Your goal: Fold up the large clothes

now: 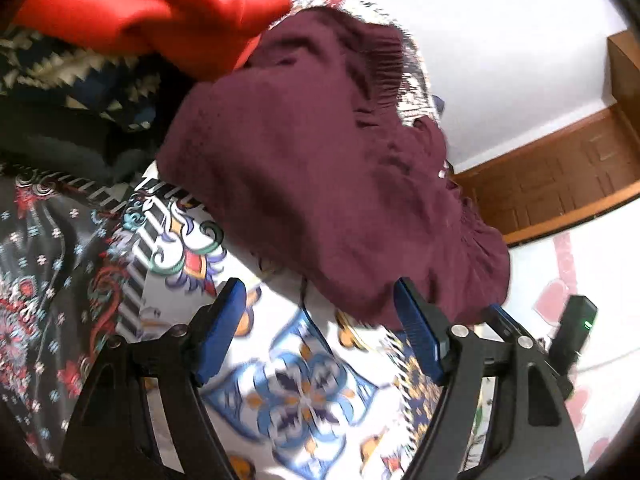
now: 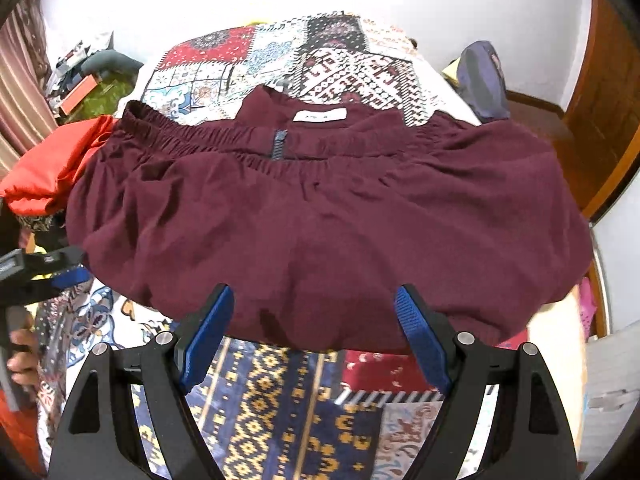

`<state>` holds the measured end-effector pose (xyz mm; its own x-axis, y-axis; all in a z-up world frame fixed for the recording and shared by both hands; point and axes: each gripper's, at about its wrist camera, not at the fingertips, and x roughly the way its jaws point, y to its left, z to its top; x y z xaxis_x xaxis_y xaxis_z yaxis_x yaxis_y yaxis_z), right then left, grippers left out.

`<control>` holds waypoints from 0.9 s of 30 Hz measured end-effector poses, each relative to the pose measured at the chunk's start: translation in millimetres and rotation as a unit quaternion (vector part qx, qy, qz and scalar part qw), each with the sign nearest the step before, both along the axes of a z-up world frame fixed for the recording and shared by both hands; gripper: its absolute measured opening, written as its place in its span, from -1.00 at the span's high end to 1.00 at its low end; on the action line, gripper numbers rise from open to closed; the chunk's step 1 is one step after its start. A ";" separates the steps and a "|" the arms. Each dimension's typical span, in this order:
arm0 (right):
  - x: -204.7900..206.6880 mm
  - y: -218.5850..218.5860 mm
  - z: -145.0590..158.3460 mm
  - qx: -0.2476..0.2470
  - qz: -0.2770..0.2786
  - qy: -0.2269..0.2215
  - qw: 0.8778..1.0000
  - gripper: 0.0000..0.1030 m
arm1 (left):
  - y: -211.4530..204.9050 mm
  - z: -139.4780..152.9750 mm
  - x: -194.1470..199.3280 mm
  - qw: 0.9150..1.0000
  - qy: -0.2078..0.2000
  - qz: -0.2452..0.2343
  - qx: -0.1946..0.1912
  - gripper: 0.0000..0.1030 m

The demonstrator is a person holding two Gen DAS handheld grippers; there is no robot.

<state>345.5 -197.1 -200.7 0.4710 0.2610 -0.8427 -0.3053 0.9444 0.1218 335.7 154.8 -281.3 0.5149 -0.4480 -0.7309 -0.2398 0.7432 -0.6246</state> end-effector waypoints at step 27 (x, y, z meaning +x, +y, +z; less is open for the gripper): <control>-7.9 10.6 3.0 0.003 -0.014 0.001 1.000 -0.56 | -67.2 55.8 75.6 0.964 -0.056 0.103 0.239 0.65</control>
